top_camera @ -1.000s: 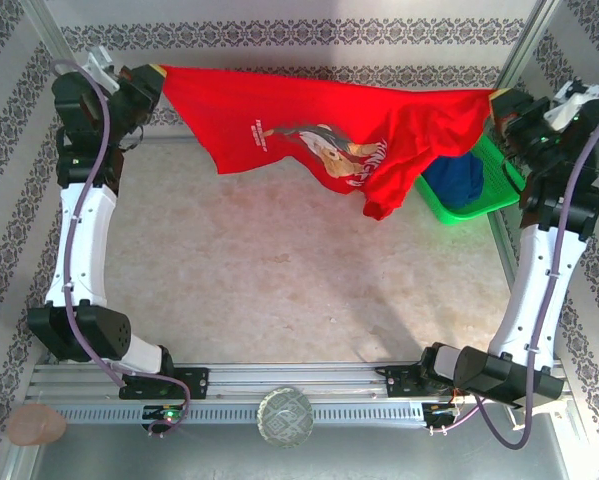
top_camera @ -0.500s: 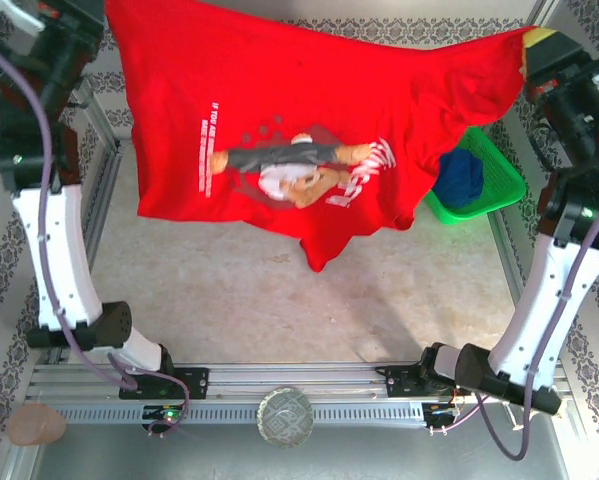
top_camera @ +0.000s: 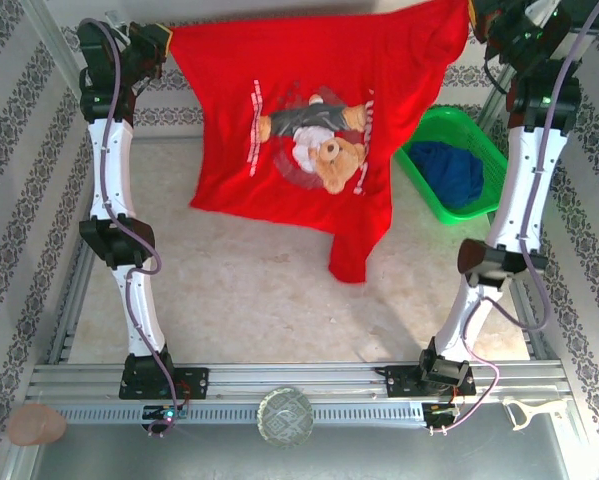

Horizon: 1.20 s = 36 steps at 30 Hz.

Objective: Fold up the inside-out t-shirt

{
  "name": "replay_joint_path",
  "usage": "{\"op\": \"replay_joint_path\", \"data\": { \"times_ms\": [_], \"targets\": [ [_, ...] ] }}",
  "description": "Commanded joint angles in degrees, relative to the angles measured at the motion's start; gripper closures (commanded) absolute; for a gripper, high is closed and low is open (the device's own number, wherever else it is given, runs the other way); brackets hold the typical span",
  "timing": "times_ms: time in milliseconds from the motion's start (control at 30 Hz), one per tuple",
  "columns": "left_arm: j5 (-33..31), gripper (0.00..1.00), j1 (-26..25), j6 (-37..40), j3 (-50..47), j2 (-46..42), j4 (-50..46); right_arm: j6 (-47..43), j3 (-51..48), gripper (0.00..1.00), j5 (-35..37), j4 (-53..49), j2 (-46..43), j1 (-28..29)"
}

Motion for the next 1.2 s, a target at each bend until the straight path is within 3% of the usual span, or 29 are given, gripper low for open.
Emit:
{"op": "replay_joint_path", "data": {
  "times_ms": [0, 233, 333, 433, 533, 633, 767, 933, 1167],
  "targets": [
    [-5.3, 1.00, 2.9, -8.5, 3.2, -1.3, 11.0, 6.3, 9.9, 1.00, 4.9, 2.1, 2.3, -1.8],
    [1.7, 1.00, 4.3, -3.9, 1.0, -6.1, 9.3, -5.7, -13.7, 1.00, 2.5, 5.0, -14.7, -2.4],
    [7.9, 1.00, 3.8, 3.2, -5.9, -10.0, 4.0, -13.9, -32.8, 1.00, 2.5, 5.3, -25.9, -1.4],
    [9.2, 1.00, 2.9, 11.8, -26.1, -19.9, 4.0, -14.3, -60.9, 1.00, 4.1, 13.1, -39.1, -0.9],
    [6.2, 1.00, 4.1, 5.7, -57.2, -33.0, 24.2, -13.5, -83.0, 1.00, 4.4, 17.3, -50.6, -1.2],
    [4.6, 1.00, 5.8, -0.5, -74.4, -41.5, 35.9, -12.2, -92.5, 1.00, 1.8, 17.1, -58.7, -3.4],
    [4.9, 1.00, 6.1, -1.9, -78.4, -50.6, 36.9, -12.5, -87.5, 1.00, 1.1, 12.0, -63.5, -3.8],
    [0.7, 1.00, 6.4, 0.1, -66.7, -57.1, 29.2, -6.4, -66.7, 1.00, 0.2, 13.2, -59.5, -7.0],
    [-1.9, 1.00, 7.8, -1.3, -45.7, -47.8, 21.5, -1.2, -34.5, 1.00, -1.3, 12.0, -43.5, -10.4]
  ]
}}
